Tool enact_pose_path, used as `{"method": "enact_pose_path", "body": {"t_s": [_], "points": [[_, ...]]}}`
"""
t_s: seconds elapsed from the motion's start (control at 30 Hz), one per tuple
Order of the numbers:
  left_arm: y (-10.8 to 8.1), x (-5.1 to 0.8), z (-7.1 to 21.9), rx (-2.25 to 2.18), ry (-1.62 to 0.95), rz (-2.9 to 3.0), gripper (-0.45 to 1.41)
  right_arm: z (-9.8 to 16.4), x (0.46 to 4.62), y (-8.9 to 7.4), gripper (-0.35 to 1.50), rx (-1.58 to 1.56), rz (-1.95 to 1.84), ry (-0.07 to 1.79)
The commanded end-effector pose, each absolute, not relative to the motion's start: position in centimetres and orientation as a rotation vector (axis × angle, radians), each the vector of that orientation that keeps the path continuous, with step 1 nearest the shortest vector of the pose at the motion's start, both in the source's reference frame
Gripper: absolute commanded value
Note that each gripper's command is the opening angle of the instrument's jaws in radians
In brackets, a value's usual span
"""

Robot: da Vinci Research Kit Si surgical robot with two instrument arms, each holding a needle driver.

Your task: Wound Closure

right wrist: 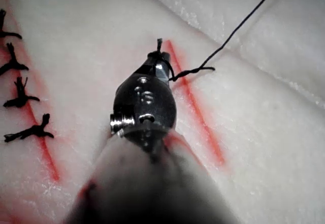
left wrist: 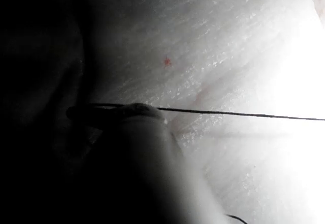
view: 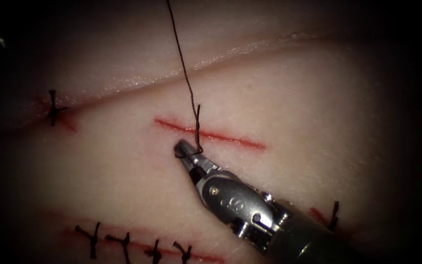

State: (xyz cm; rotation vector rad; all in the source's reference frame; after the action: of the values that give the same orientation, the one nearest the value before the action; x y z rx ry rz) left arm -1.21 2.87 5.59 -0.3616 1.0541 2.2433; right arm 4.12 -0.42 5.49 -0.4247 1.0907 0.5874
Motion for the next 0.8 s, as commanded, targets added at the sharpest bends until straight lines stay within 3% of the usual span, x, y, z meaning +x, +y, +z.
{"method": "enact_pose_path", "body": {"t_s": [0.03,0.8], "points": [[2.85,-1.26,5.67,-0.362,1.053,2.247,-0.45,5.55,4.22,-0.58,-0.35,-0.413,0.593,1.094],[3.22,-1.18,5.87,-0.401,1.049,1.992,-0.45,5.54,4.50,-1.11,-0.35,-0.375,0.556,1.129]]}}
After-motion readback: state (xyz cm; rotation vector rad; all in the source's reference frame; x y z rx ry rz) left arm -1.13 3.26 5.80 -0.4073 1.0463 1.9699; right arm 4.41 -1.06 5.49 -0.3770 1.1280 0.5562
